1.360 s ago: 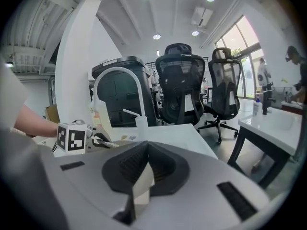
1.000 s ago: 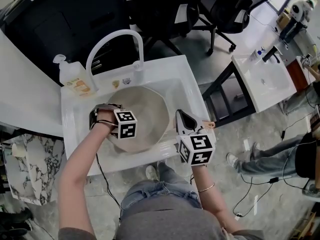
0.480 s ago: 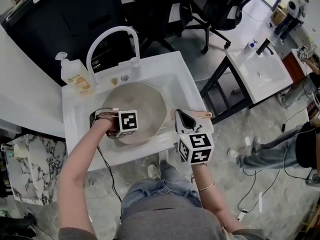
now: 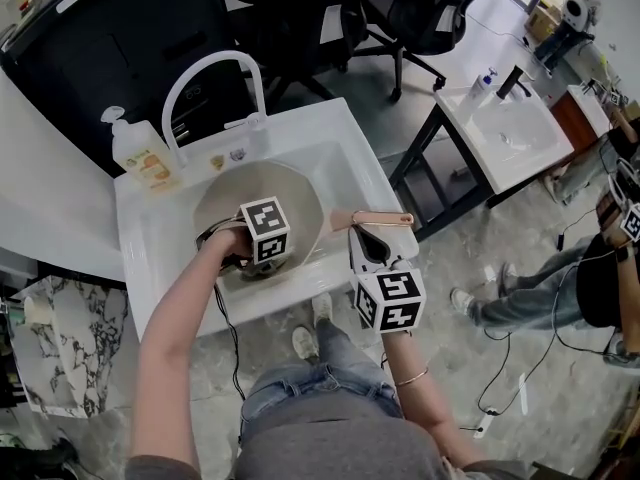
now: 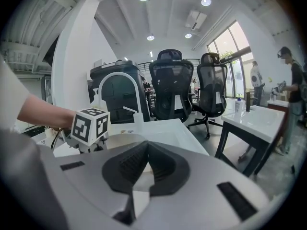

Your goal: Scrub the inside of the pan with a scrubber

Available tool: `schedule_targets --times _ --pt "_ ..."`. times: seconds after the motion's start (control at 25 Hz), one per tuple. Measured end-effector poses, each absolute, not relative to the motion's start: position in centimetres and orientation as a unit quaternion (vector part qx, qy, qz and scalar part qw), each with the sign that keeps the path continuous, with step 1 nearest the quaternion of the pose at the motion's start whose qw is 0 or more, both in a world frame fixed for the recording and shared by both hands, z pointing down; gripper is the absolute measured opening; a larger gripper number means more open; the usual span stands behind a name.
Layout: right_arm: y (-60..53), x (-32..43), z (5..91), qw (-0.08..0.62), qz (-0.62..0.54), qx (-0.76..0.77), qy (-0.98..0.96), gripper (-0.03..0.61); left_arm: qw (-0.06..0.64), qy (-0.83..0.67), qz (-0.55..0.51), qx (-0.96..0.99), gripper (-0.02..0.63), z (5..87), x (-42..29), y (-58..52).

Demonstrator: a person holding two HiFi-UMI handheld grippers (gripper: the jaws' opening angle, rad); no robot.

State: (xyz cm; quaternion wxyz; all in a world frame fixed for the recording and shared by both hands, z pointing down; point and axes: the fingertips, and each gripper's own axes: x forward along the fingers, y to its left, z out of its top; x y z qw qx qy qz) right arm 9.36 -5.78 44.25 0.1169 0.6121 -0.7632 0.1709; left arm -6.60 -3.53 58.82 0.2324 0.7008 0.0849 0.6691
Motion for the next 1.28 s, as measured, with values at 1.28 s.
schedule_targets --times 1.28 --pt "-14.5 7.4 45.3 0.148 0.175 0.558 -0.797 0.011 0.598 -0.135 0.116 0.781 0.061 55.5 4.7 -16.8"
